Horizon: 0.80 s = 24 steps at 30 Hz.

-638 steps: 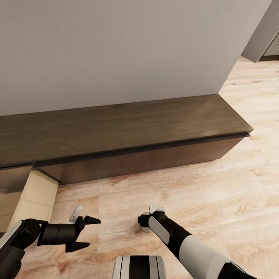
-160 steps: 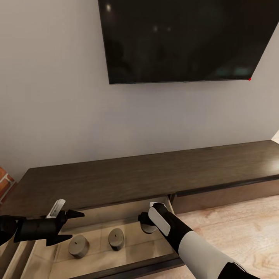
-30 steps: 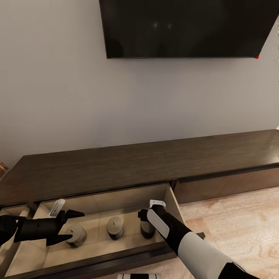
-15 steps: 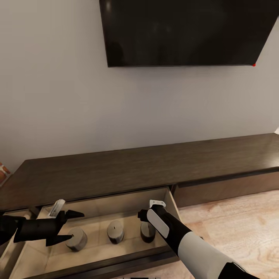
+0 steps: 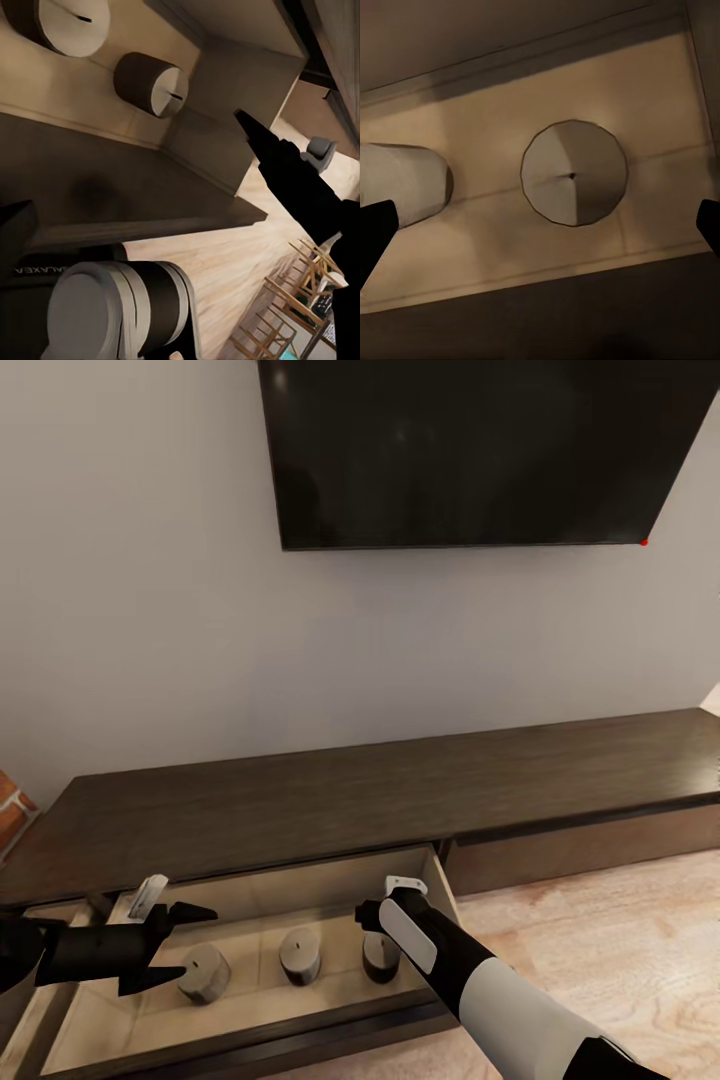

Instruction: Place each of the two pumpkins and all three candles from the living room inside a cabinet in the living room (use any cabinet), then make sure every cabinet is closed, and position the cauldron so it is next to a table in the living room.

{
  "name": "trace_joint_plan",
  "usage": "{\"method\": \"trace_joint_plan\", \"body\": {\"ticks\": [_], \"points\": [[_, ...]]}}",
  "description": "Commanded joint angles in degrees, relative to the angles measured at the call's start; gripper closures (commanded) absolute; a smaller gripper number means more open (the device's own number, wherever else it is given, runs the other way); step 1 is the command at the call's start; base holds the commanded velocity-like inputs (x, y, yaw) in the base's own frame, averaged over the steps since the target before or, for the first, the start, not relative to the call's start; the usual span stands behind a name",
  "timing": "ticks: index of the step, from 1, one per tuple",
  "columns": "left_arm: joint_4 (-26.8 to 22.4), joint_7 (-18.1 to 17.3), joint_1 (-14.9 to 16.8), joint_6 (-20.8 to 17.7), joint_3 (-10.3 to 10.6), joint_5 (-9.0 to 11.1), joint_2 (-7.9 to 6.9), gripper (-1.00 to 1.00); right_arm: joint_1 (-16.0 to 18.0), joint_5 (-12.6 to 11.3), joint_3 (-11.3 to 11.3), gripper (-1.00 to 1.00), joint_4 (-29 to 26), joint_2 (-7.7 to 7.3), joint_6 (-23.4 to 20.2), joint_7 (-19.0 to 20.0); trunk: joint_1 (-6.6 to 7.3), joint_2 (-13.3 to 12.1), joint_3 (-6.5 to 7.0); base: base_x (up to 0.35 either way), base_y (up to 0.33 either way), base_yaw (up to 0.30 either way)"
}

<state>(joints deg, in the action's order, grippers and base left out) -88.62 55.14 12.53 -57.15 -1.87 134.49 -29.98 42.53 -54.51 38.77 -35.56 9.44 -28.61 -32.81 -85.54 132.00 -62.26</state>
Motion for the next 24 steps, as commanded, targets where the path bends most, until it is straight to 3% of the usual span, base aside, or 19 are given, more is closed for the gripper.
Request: {"method": "trace_joint_plan", "body": {"ticks": [1,24], "points": [[0.0,0.6,0.0,-0.2,-0.1,0.5,0.01,-1.0,0.1,-0.5,0.3,-1.0,-0.2,-0.02,-0.1,-0.5,0.23,-0.4,0.13,-0.004,0.0,0.0],[0.1,0.8,0.0,-0.2,-0.1,0.5,0.01,-1.0,0.0,-0.9,0.2,-1.0,-4.6,-0.13,-1.2,-0.5,5.29,-9.6,4.26,0.0,0.0,0.0]]}}
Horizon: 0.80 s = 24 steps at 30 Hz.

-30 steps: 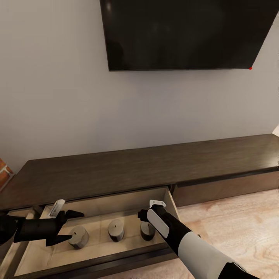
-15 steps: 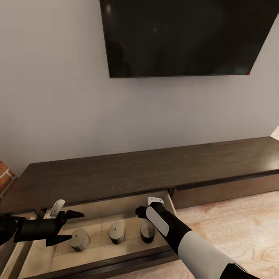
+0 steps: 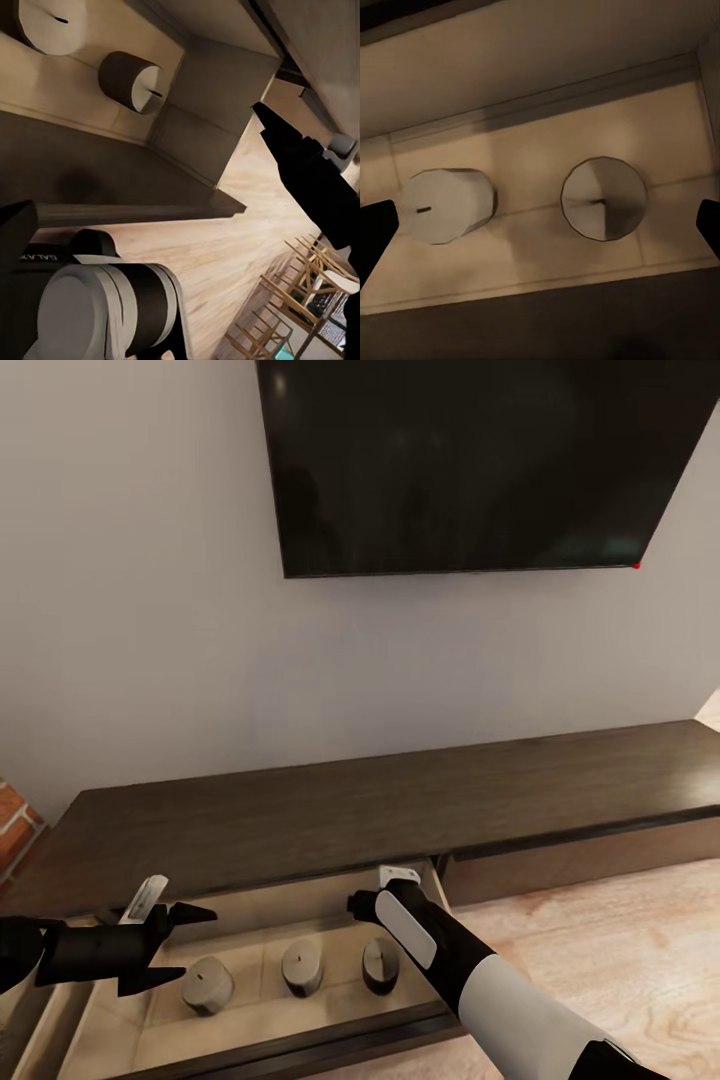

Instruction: Place each of the two pumpkins and all three candles from the living room inside a cabinet in the living room (use any cabinet), then make sure every cabinet is closed, and position the cauldron so it is next to a table in the living room.

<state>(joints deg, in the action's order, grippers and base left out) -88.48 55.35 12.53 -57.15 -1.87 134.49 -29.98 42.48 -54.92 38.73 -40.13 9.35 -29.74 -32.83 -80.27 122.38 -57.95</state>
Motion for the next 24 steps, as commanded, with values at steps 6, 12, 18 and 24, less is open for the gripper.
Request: {"method": "trace_joint_plan", "body": {"ticks": [6,12,18,24], "points": [[0.0,0.6,0.0,-0.2,-0.1,0.5,0.01,-1.0,0.1,-0.4,0.2,-1.0,-0.1,-0.03,-0.1,-0.5,1.33,-2.4,1.03,0.0,0.0,0.0],[0.0,0.7,0.0,-0.2,-0.1,0.5,0.01,-1.0,0.1,-0.4,0.2,-1.0,-0.1,-0.03,-0.1,-0.5,2.65,-4.8,2.11,-0.003,0.0,0.0],[0.0,0.7,0.0,-0.2,-0.1,0.5,0.01,-1.0,0.1,-0.4,0.2,-1.0,-0.1,-0.03,0.0,-0.4,3.97,-7.2,3.19,-0.186,0.0,0.0],[0.0,0.8,0.0,-0.2,-0.1,0.5,0.01,-1.0,0.1,-0.4,0.2,-1.0,-0.1,-0.03,0.0,-0.3,5.28,-9.6,4.26,-0.162,0.0,-0.039]]}}
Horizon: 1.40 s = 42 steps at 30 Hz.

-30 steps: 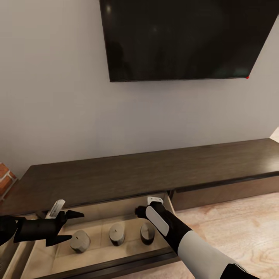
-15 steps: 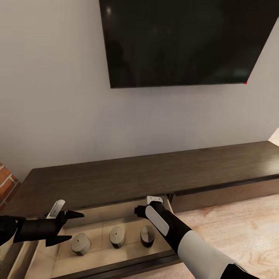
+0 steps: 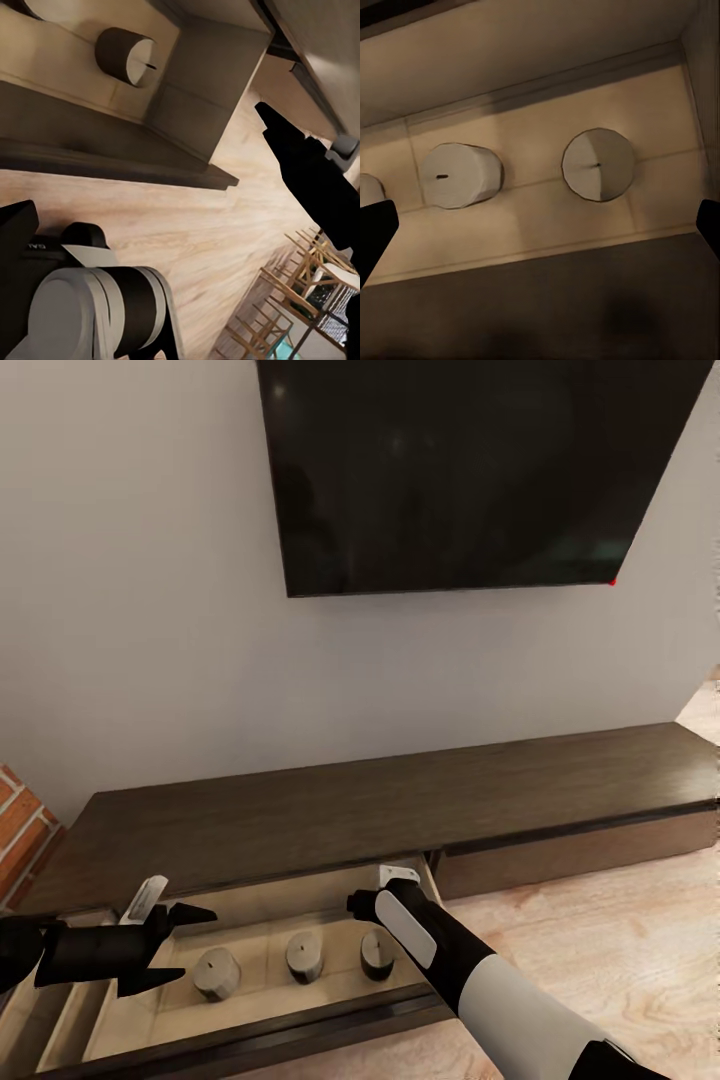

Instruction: Place each of the two pumpkins and all three candles from the living room inside a cabinet in the living room (use any cabinet), then make sure every cabinet is closed, and position the cauldron so it is next to a table in the living room.

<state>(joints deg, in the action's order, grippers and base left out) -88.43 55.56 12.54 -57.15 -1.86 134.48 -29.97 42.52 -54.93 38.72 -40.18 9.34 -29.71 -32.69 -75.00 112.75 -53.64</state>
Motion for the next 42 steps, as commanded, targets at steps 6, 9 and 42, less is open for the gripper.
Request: {"method": "trace_joint_plan", "body": {"ticks": [6,9,42], "points": [[-0.1,0.6,0.0,-0.2,-0.1,0.5,0.0,-1.0,0.0,-0.4,0.2,-1.0,-0.1,-0.03,-0.1,-0.4,1.34,-2.4,1.03,-0.013,0.0,-0.091],[-0.2,0.6,0.0,-0.2,-0.1,0.5,0.0,-1.0,0.0,-0.4,0.2,-1.0,-0.1,-0.03,-0.1,-0.4,1.99,-3.6,1.57,-0.001,0.0,-0.011],[0.0,0.8,0.0,-0.1,-0.1,0.5,0.0,-1.0,0.0,-0.4,0.2,-1.0,0.0,-0.03,-0.1,-0.4,9.24,-16.8,7.5,-0.032,0.0,0.097]]}}
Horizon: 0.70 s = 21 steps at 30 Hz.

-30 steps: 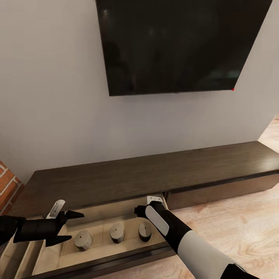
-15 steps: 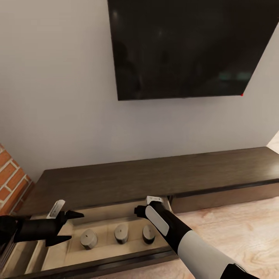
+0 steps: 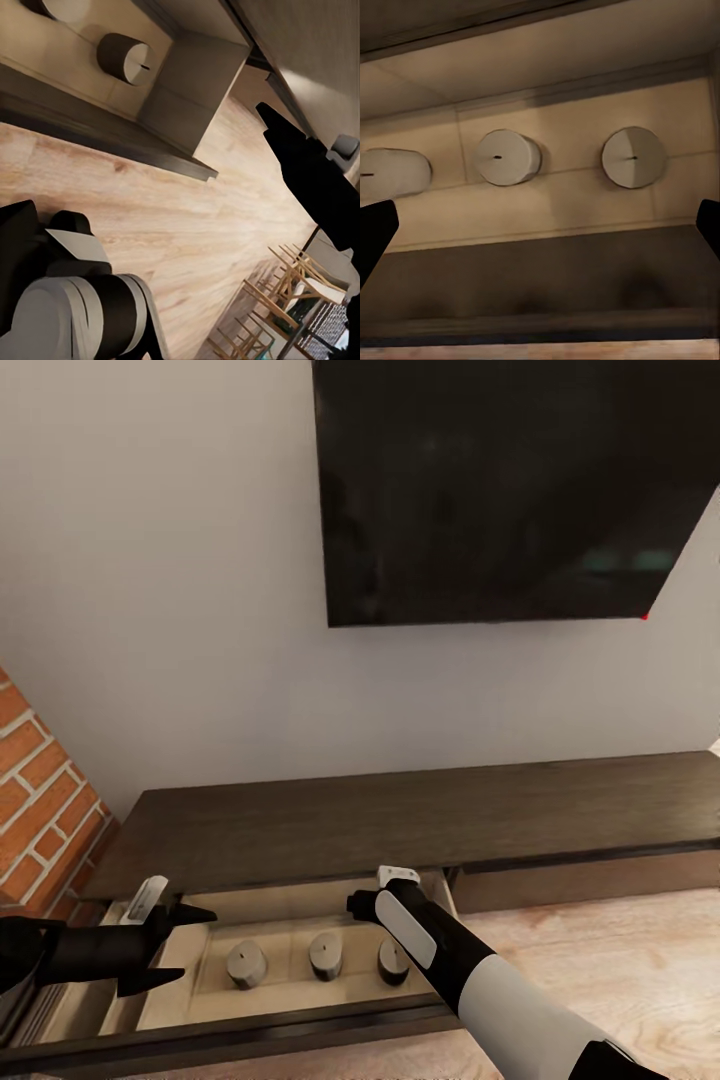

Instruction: Place each of the two pumpkins and all three candles from the living room inside a cabinet in the living room (use any cabinet), then make sure every cabinet is closed, and position the cauldron so it is next to a table in the living room.

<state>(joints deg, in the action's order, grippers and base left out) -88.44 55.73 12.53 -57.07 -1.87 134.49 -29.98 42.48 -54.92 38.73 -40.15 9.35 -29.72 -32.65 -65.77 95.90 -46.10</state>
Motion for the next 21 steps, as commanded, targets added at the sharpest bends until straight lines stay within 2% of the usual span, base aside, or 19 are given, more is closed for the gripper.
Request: {"method": "trace_joint_plan", "body": {"ticks": [1,12,21], "points": [[0.0,0.6,0.0,-0.2,-0.1,0.5,0.01,-1.0,0.1,-0.4,0.2,-1.0,-0.1,-0.03,-0.1,-0.5,0.23,-0.4,0.13,-0.025,0.0,0.001],[-0.1,0.6,0.0,-0.2,-0.1,0.5,0.07,-1.0,0.1,-0.4,0.2,-1.0,0.0,-0.03,0.0,0.0,2.65,-4.8,2.11,-0.02,0.0,0.0],[-0.1,0.7,0.0,-0.1,-0.1,0.5,0.12,-1.0,0.1,-0.4,0.2,-1.0,0.0,-0.03,0.0,0.0,4.63,-8.4,3.73,-0.299,0.0,0.0]]}}
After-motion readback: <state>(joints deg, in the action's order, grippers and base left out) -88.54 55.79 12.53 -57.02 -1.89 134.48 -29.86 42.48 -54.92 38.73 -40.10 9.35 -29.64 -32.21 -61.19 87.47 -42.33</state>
